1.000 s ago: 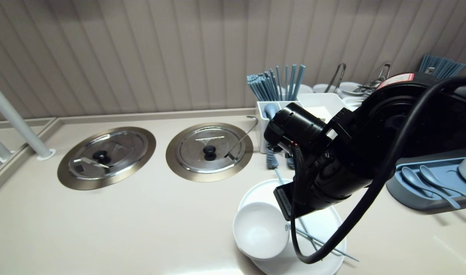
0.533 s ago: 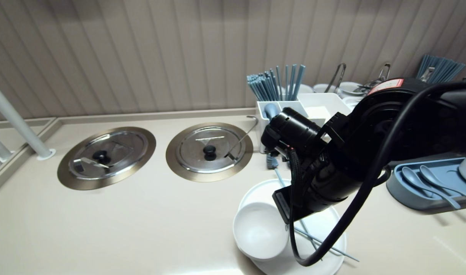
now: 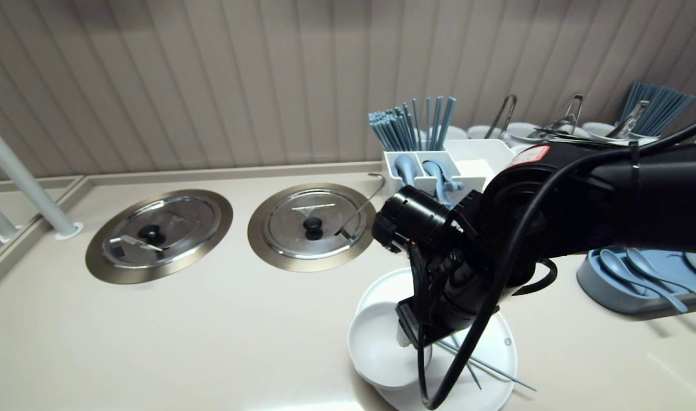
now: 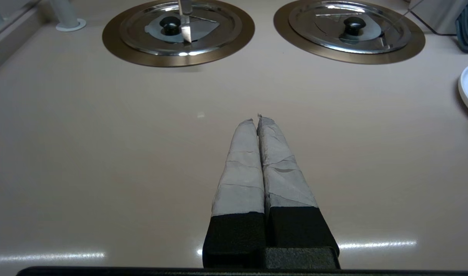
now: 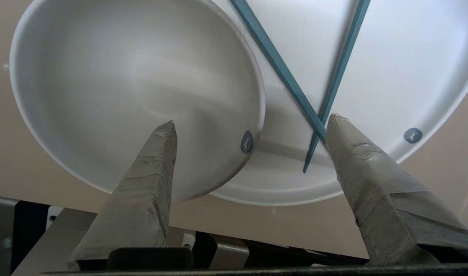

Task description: Put the bowl back from the plate

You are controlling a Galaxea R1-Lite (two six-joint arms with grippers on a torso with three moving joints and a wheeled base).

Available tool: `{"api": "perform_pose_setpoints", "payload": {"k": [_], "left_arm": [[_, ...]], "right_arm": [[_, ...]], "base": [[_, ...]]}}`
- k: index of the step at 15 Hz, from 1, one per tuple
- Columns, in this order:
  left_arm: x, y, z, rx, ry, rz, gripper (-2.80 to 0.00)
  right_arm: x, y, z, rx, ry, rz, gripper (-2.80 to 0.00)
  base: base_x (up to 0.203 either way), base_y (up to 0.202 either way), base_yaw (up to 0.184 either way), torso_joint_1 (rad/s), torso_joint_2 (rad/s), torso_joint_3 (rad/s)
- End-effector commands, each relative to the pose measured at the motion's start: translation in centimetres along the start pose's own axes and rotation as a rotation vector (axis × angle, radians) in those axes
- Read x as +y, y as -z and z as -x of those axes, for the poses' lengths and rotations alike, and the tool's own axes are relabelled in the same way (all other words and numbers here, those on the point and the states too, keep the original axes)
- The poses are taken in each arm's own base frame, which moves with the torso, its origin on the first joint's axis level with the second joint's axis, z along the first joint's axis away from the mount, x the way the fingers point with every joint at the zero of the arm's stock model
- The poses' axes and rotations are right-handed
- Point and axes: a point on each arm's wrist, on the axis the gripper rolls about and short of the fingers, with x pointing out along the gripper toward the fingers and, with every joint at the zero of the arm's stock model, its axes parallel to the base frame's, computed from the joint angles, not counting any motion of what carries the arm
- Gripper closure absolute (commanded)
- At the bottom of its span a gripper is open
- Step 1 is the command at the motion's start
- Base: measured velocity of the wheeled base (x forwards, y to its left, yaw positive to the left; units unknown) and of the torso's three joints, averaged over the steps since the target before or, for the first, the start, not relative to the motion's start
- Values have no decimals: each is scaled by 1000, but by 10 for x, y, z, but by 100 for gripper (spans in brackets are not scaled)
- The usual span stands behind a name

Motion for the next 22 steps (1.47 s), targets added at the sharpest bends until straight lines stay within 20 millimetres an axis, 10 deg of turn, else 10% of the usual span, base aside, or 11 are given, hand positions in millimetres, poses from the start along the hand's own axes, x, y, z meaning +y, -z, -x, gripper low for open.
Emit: {"api": "perform_pose_setpoints", "payload": {"k": [1,16,17,22], "left_arm": [[0,2,0,7,0,1,0],[0,2,0,7,0,1,0],[0,2,0,7,1,1,0],[0,2,0,7,1,1,0]], "right_arm": [[6,1,-10,32,13,15,-280],[17,2,-45,115,49,43,-280],[17,3,-45,118,49,45,0],[18,4,-44,115,51,51,0]], "base": [[0,0,0,0,0,0],[0,0,0,0,0,0],[0,0,0,0,0,0],[0,0,0,0,0,0]]}}
